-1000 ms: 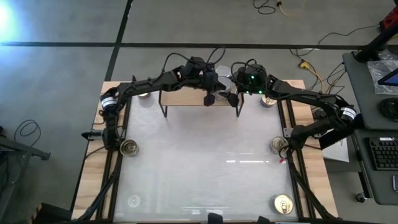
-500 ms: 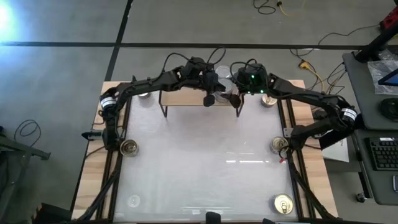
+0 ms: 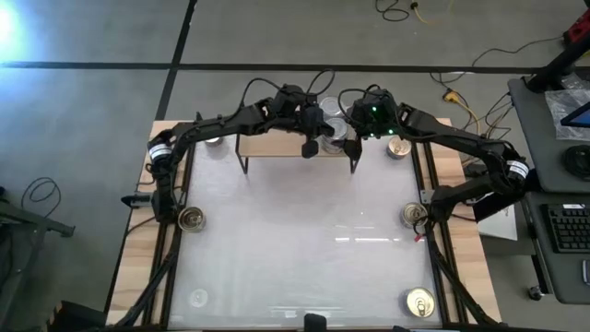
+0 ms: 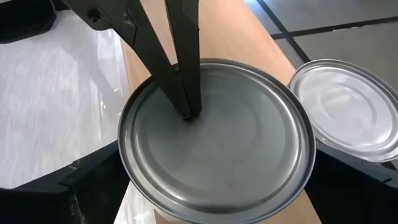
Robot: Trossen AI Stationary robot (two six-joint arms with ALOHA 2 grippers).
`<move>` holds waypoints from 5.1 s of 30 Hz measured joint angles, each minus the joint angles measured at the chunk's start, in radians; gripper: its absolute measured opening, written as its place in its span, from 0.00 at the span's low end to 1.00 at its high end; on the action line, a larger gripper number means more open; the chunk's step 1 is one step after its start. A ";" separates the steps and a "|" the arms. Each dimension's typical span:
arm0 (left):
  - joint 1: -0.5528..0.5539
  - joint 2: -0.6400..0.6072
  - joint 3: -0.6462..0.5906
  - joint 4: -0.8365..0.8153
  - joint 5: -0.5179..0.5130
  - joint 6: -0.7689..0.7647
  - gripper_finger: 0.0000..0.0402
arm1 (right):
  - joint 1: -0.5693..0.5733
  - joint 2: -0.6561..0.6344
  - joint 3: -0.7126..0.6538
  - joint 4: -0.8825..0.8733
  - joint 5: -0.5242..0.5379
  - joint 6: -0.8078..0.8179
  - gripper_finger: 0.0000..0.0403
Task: Stack canned seafood by type on shelf
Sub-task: Stack the green tuna can on top of the green tuna can, then adjust the shelf
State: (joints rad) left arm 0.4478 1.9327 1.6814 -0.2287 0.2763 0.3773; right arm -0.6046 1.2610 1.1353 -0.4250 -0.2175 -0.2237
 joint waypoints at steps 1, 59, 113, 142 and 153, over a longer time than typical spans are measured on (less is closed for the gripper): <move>0.001 0.000 0.000 0.000 -0.001 0.000 0.00 | 0.000 0.000 0.000 0.001 0.000 0.000 0.99; 0.032 -0.002 0.000 -0.084 -0.005 0.008 0.00 | -0.038 -0.014 -0.409 0.753 -0.126 -0.004 0.99; -0.003 -0.046 0.240 -0.455 -0.009 0.033 0.00 | -0.089 -0.353 -0.456 0.547 -0.148 0.021 0.99; -0.022 -0.811 -0.575 -0.516 -0.703 -0.409 0.00 | 0.092 -0.365 -0.454 0.171 0.473 0.130 0.99; -0.022 -0.812 -0.611 -0.527 -0.714 -0.450 0.00 | 0.092 -0.391 -0.454 0.132 0.484 0.140 0.99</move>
State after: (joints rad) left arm 0.4255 1.1204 1.0700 -0.7560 -0.4374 -0.0729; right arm -0.5125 0.8697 0.6815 -0.2931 0.2662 -0.0842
